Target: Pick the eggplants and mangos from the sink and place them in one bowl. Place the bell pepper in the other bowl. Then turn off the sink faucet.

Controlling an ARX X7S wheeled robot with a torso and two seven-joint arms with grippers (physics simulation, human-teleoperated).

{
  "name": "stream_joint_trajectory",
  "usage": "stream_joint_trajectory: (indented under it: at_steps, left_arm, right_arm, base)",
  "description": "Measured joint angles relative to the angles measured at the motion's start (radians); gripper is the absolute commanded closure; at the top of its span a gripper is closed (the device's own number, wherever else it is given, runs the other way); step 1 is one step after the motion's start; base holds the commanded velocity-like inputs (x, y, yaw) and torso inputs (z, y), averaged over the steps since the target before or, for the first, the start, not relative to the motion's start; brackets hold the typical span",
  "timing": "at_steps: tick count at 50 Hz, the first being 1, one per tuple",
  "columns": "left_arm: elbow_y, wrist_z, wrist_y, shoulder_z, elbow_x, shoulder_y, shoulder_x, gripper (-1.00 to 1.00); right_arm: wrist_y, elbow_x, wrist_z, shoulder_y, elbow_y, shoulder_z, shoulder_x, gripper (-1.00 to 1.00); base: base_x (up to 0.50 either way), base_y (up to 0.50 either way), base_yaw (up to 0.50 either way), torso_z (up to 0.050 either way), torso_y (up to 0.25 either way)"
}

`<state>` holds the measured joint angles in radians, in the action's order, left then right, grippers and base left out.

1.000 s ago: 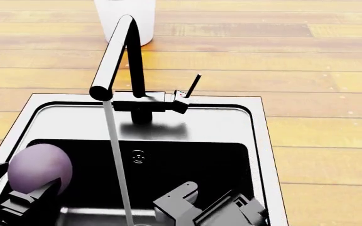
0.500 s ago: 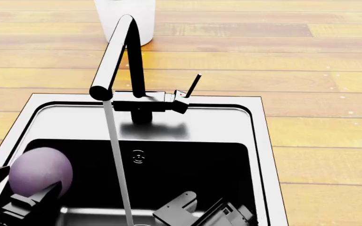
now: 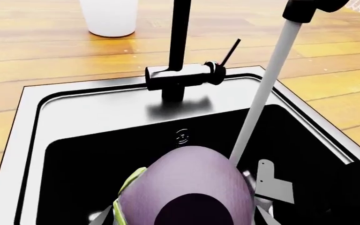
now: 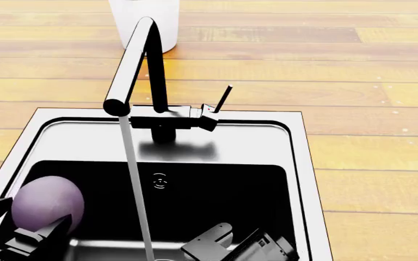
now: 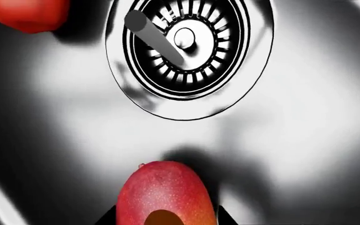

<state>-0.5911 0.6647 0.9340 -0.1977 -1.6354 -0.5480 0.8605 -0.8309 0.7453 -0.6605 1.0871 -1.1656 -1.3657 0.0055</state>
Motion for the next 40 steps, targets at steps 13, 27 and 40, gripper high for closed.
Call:
stream_joint_trajectory:
  at_steps: [13,27,40]
  left_arm:
    - [0.001,-0.001,-0.002,-0.003,-0.004,-0.007,0.001,1.0]
    - [-0.001,0.014,0.007,-0.013,-0.023,-0.045,0.0,1.0]
    - [-0.004,0.034,0.015,-0.033,-0.03,-0.088,-0.017,1.0]
  right_arm:
    - [-0.005,0.032,0.049,0.007,0.14,-0.027,0.065,1.0]
    - [-0.222,0.216,0.354,0.071,0.7,0.148,0.299,1.0]
    - [-0.28,0.441,0.78,0.067,1.128,0.466,0.528,1.0]
  base:
    - [0.0,0.0,0.0,0.0,0.0]
    - [0.0,0.0,0.0,0.0,0.001]
    - [0.0,0.0,0.0,0.0,0.0]
